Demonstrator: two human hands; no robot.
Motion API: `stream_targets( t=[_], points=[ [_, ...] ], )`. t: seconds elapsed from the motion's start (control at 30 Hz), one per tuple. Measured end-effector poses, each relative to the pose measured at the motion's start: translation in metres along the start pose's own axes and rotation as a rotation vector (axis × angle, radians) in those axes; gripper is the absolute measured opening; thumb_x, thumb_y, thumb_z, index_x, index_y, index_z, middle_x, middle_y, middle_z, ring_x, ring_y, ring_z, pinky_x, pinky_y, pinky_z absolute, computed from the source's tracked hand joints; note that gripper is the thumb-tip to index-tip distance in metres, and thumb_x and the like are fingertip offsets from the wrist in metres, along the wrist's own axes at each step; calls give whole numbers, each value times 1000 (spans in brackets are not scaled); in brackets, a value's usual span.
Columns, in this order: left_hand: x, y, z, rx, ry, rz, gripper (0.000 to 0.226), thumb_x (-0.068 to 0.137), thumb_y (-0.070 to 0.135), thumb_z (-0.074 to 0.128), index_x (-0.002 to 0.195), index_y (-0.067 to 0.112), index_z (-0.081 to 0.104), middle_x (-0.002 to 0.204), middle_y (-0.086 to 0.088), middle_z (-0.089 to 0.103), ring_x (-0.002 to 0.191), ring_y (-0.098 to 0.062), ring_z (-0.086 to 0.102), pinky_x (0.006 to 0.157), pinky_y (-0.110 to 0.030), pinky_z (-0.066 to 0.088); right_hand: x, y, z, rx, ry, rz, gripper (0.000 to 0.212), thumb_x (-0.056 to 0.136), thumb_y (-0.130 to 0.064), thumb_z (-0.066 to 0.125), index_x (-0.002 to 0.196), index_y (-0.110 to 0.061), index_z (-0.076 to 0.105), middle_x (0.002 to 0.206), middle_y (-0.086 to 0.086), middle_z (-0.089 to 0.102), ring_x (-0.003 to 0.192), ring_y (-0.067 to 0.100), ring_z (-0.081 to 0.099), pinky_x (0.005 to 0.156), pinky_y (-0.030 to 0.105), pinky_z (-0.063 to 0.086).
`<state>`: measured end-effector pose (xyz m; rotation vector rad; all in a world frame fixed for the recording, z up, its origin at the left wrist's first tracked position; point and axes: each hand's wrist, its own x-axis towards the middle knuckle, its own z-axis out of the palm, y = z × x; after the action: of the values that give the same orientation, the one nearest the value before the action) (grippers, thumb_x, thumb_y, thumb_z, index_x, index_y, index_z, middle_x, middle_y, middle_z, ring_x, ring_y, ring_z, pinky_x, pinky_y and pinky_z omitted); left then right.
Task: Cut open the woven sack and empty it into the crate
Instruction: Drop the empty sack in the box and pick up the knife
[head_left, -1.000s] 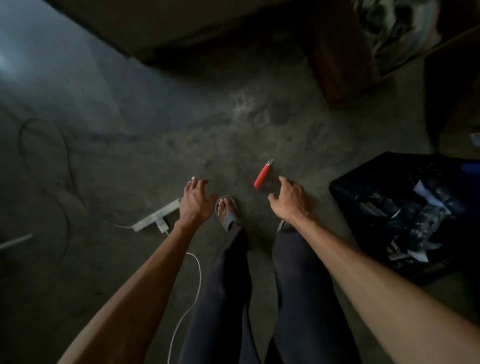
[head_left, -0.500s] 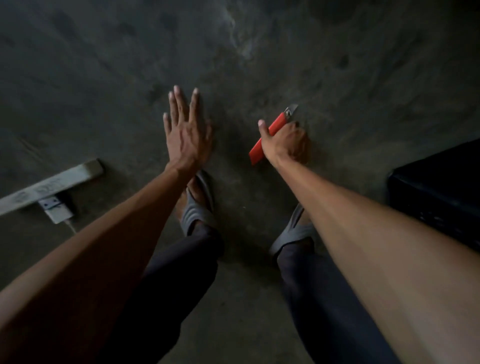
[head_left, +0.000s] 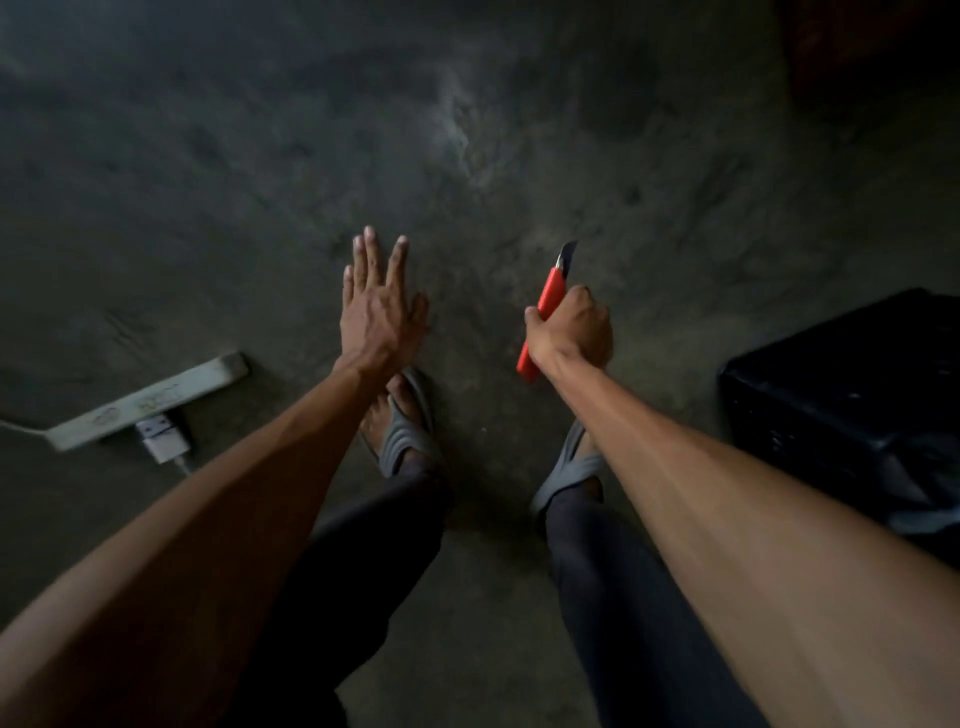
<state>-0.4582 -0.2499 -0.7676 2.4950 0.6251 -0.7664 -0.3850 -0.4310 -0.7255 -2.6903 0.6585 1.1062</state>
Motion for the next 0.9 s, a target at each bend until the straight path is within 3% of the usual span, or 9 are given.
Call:
stream_targets(
  t=[0.3,0.47,0.67,0.9],
  points=[
    [-191,110,-323,-147,35,-5,73,97,29,58,160,13,25,169,-21,9,157,-35,6,126,-44,18,-241,-30,-309,66,27,-230,38,92,-36,61,120,-10,58,122,14,67,114,35,62,91,38,49],
    [-280,159,-500,-226,181,124,69,98,27,58,159,13,29,168,-19,15,157,-33,11,126,-40,17,-367,-48,-458,65,127,-470,31,94,-33,60,115,-11,62,113,14,69,107,35,64,80,35,48],
    [-338,188,-634,-294,415,255,65,98,26,60,157,13,35,166,-20,24,156,-32,18,125,-39,19,-461,-84,-542,124,286,-665,35,91,-37,62,115,-12,66,108,13,72,104,33,66,80,37,51],
    [-318,193,-710,-333,526,310,66,98,25,62,157,16,35,166,-20,24,156,-32,18,124,-38,19,-478,-151,-588,196,373,-766,32,89,-38,64,105,-10,69,103,13,73,101,33,67,77,36,51]
  ],
)
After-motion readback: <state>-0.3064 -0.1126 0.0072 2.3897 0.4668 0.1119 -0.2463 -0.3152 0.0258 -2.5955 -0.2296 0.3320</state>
